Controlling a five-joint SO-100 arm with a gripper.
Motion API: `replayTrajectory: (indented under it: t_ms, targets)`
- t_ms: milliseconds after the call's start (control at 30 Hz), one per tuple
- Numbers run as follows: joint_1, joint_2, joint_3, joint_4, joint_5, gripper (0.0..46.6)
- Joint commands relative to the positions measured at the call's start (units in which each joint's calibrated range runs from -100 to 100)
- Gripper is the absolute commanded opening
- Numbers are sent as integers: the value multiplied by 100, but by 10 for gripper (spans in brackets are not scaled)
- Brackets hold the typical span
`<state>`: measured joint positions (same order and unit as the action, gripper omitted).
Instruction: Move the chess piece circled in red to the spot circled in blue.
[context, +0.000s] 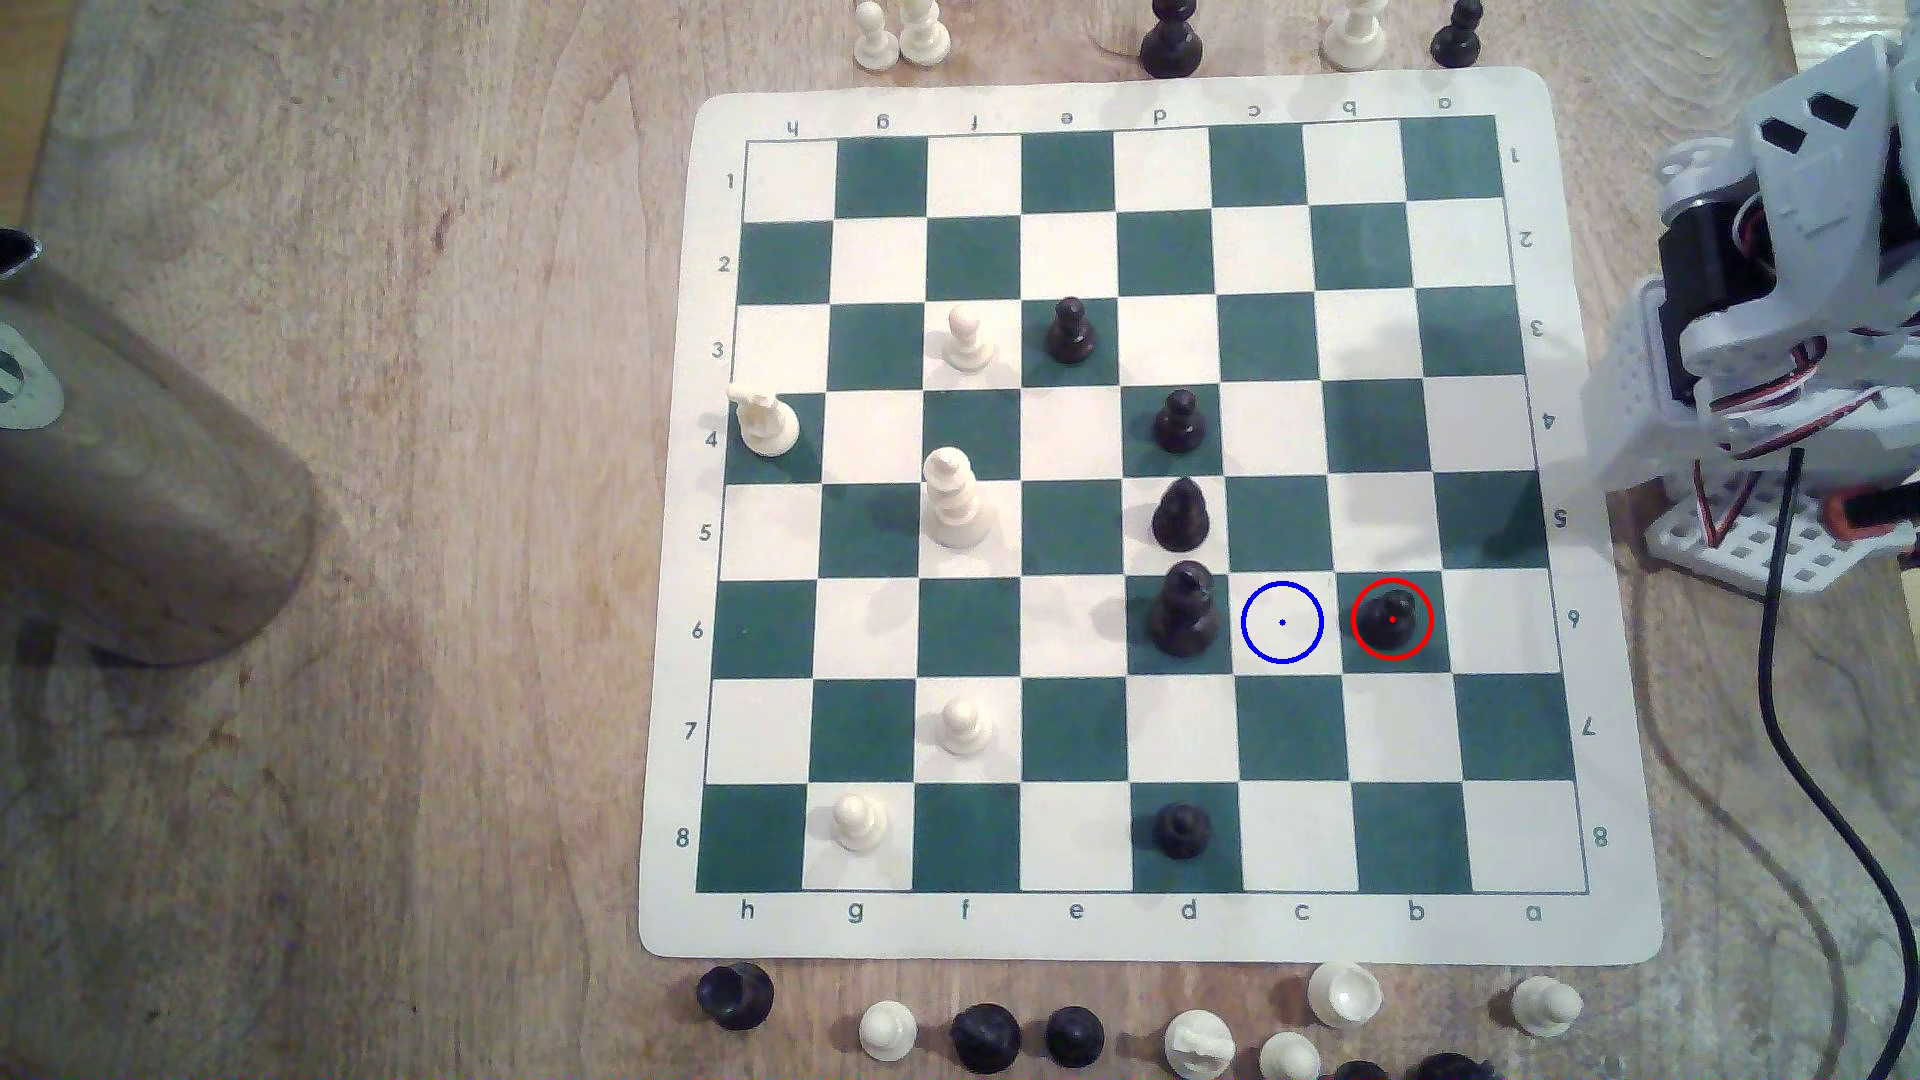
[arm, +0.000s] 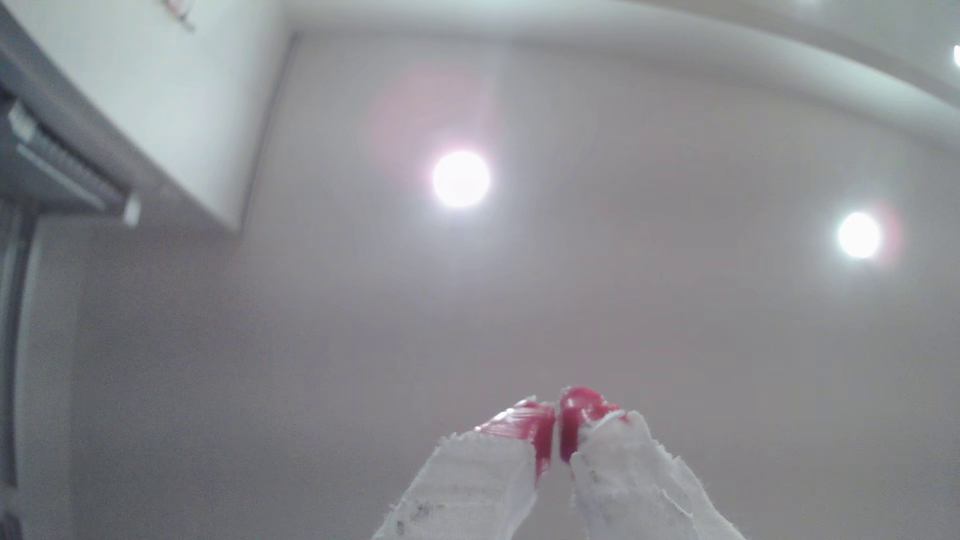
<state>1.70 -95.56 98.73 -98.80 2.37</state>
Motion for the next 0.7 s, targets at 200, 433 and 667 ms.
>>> replayTrajectory:
  t_ms: [200,433,667]
  targets:
    - [108,-28,-581,2026,0,2]
    - [14,-28,-1796,4999,-29,2]
    - [-1,-28,-2938,7858,-29,2]
